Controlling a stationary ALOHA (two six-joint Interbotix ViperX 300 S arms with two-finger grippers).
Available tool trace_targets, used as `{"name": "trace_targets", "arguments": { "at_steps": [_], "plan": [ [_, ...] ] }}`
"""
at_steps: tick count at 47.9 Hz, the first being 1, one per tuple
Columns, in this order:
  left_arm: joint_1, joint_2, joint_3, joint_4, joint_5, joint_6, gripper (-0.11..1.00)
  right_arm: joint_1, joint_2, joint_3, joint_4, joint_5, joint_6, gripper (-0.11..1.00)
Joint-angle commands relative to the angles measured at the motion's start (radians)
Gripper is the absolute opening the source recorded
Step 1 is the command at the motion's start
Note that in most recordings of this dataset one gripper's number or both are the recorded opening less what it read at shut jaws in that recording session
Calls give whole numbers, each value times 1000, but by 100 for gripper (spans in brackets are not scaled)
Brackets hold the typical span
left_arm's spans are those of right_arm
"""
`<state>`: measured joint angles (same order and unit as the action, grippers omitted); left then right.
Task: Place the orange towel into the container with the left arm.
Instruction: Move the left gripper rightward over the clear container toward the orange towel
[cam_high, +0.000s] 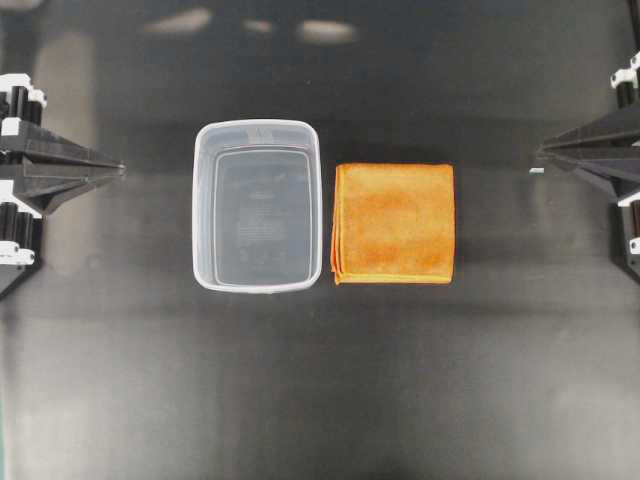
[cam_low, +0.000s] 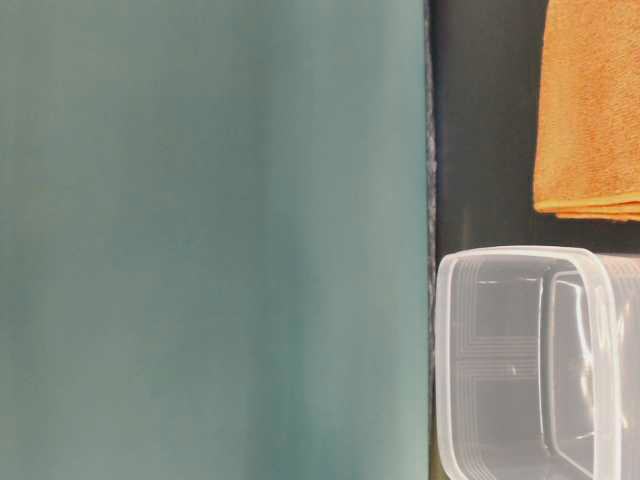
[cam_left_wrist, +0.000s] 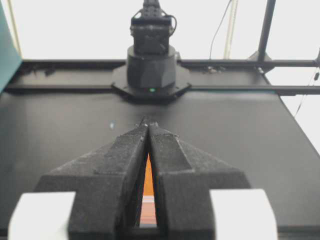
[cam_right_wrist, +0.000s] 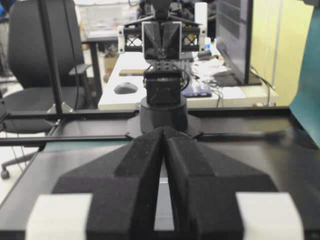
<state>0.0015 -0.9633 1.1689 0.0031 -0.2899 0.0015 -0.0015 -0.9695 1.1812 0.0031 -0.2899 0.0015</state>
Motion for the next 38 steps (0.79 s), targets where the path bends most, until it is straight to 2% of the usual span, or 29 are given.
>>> {"name": "trace_targets", "arguments": {
  "at_steps": [1,5,8,27,33,38],
  "plan": [
    [5,29,-26,41,52,-20,6,2,12,-15,5,-9,8,1],
    [6,54,-63,41,127,-29,3,2,11,-9,12,-8,8,9],
    [5,77,-94,41,184,-34,1,2,12,-9,14,-8,9,0],
    [-3,242,-339,41,491,-18,1,-17,12,-3,15,49,49,1],
    [-3,307,-397,41,551,-23,1,-28,12,-5,15,54,52,13],
    [-3,360,-433,41,578,-23,1,-38,12,-5,18,54,52,39]
  ]
}}
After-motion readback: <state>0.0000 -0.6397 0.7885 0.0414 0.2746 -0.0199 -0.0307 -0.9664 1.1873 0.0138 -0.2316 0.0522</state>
